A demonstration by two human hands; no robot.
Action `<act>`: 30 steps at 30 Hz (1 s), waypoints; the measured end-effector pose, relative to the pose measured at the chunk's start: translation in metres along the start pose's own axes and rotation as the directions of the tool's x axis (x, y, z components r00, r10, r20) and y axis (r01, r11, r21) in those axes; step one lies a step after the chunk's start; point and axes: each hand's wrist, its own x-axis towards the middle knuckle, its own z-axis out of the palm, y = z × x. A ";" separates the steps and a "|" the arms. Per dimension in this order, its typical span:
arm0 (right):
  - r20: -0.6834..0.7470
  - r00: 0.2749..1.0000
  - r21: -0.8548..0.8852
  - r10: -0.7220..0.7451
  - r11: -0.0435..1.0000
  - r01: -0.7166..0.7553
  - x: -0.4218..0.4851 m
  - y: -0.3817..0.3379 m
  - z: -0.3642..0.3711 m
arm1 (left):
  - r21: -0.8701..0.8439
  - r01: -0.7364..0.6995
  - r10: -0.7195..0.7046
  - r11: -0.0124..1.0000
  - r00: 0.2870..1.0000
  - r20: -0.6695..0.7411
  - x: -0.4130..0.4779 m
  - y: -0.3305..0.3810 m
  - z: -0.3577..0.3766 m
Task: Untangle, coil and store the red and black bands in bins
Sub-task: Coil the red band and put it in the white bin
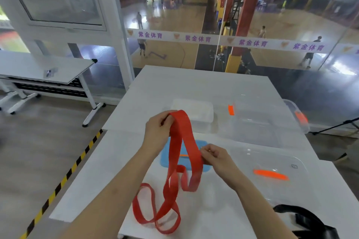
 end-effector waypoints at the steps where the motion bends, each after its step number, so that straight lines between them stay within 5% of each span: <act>1: -0.006 1.000 0.010 -0.018 1.000 0.018 -0.001 -0.010 0.000 | 0.024 -0.001 0.001 1.000 1.000 -0.008 0.000 -0.002 -0.006; 15: 0.148 0.955 0.380 -0.256 0.906 0.184 0.030 -0.098 0.007 | 0.201 0.050 -0.034 0.978 0.996 -0.084 0.006 0.020 -0.041; 21: -0.024 0.965 0.315 -0.259 0.915 0.253 0.042 -0.118 0.012 | 0.080 0.054 -0.050 0.995 0.998 -0.049 -0.007 0.021 -0.034; 30: -0.072 0.983 0.337 -0.170 0.923 0.184 0.038 -0.093 0.030 | -0.129 0.063 -0.066 0.990 0.998 -0.019 -0.026 0.022 -0.015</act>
